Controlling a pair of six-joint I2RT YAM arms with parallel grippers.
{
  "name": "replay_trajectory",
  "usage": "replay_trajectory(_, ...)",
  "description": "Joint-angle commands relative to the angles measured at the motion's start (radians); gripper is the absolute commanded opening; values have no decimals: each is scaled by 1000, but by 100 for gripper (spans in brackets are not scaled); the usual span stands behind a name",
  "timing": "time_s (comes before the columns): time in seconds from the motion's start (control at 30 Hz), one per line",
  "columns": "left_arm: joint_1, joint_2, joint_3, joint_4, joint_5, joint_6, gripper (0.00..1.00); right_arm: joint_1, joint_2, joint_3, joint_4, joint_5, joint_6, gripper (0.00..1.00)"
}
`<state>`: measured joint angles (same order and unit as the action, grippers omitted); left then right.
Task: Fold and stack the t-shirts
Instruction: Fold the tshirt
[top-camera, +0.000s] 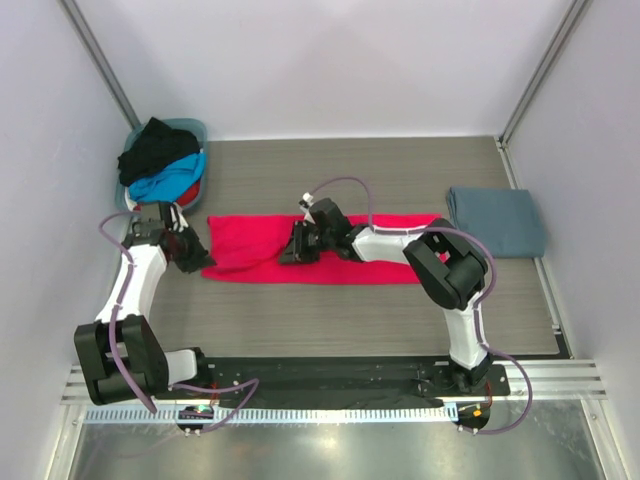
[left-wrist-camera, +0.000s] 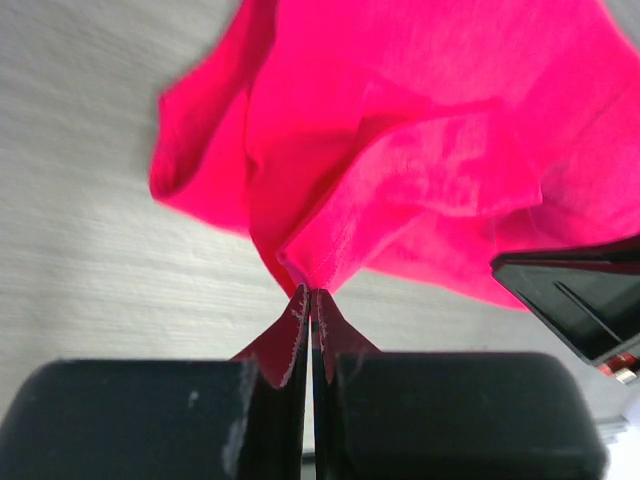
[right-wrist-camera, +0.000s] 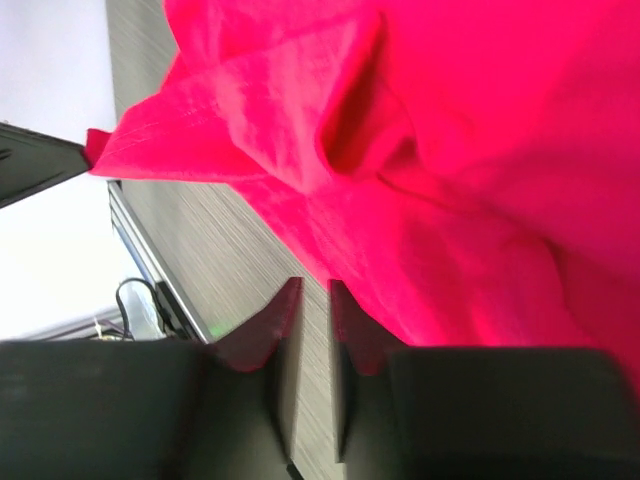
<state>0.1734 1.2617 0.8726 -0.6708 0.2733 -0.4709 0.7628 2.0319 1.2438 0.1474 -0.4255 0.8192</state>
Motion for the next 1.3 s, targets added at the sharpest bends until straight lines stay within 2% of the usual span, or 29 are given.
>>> replay_trajectory(0.0, -15, -31, 19, -91, 69, -32, 0, 7, -85, -26, 41, 4, -11, 26)
replay_trajectory(0.07, -26, -39, 9, -127, 55, -43, 2, 7, -99, -23, 31, 20, -25, 39)
replay_trajectory(0.1, -35, -36, 8, -139, 50, -49, 3, 7, -108, -17, 18, 36, -44, 50)
replay_trajectory(0.13, -41, -33, 11, -151, 37, -51, 3, 7, -107, 8, 9, 43, -52, 52)
replay_trajectory(0.27, -52, 4, 34, -216, -20, -45, 4, 6, -65, 114, -68, 79, -107, 56)
replay_trajectory(0.57, -54, 53, 43, -205, -31, -35, 2, 6, 73, 315, -147, 119, -176, 57)
replay_trajectory(0.63, -52, 68, 52, -207, -36, -31, 4, 4, 122, 376, -219, 113, -189, 57)
replay_trajectory(0.77, -49, 80, 80, -207, -98, -15, 46, 4, 172, 420, -238, 103, -196, 56)
replay_trajectory(0.87, -51, 111, 95, -200, -137, 1, 59, 0, 214, 468, -279, 106, -204, 56)
replay_trajectory(0.97, -48, 148, 92, -199, -138, 8, 62, -2, 241, 494, -295, 80, -201, 52)
replay_trajectory(1.13, -40, 166, 71, -182, -131, -11, 62, -2, 238, 487, -282, 44, -196, 36)
replay_trajectory(1.2, -38, 166, 66, -170, -126, -17, 62, -3, 223, 471, -267, 39, -196, 36)
replay_trajectory(1.27, -34, 165, 57, -155, -126, -32, 63, -5, 220, 459, -243, 22, -187, 42)
